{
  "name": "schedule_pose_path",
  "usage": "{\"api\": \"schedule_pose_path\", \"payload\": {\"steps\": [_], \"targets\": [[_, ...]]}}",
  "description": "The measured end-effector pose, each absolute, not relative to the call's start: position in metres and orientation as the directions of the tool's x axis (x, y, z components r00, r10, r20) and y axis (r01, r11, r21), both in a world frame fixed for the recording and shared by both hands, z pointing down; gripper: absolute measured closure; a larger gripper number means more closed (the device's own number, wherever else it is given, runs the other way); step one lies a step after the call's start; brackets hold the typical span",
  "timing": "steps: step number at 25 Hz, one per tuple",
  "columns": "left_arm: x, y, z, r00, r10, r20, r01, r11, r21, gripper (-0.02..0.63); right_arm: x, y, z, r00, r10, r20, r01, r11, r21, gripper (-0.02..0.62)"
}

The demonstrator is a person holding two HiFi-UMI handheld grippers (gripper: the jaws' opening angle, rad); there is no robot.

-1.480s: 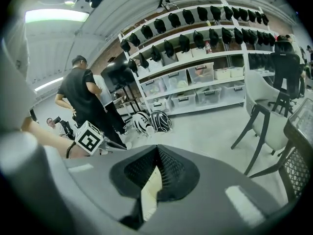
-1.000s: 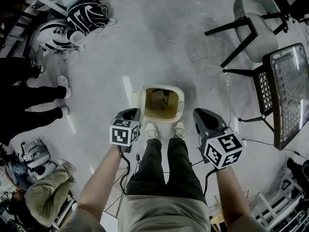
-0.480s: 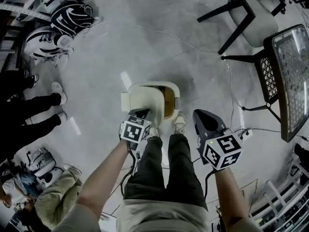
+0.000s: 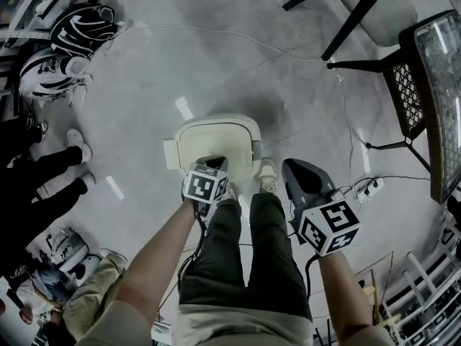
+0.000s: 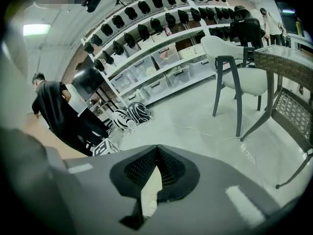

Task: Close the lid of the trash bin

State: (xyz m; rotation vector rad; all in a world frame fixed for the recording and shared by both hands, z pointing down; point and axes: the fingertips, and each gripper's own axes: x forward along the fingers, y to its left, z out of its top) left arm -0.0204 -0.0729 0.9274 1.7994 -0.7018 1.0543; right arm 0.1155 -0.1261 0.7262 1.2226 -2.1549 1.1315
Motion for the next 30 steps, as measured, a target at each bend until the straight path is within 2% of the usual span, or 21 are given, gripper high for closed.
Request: {"api": "schedule_pose_path", "payload": {"steps": [9,12,20,30], "targets": [[-0.026,-0.072,0.942,0.397,0.015,0.918,-0.807,-0.470,0.357,0.603,0.120,-0.130,0.730,-0.533,-0.503,0.681,-0.846,0.303,-0.438,0.592],[-0.025,-0.078,0.916,0.433,-0.008,0.901,-0.813,-0.435,0.387,0.603,0.120,-0.136,0.712,-0.542,-0.510,0.668,-0.840,0.323,-0.436,0.592],[-0.044,-0.134,0.778,0.488,-0.243,0.838,-0.834,-0.413,0.366,0.603,0.102,-0.158,0.592,-0.577,-0.552,0.602,-0.814,0.447,-0.371,0.592],[-0.057,-0.177,0.548,0.531,-0.520,0.670,-0.839,-0.432,0.331,0.603,0.085,-0.170,0.394,-0.622,-0.671,0.404,-0.782,0.563,-0.269,0.592]]}}
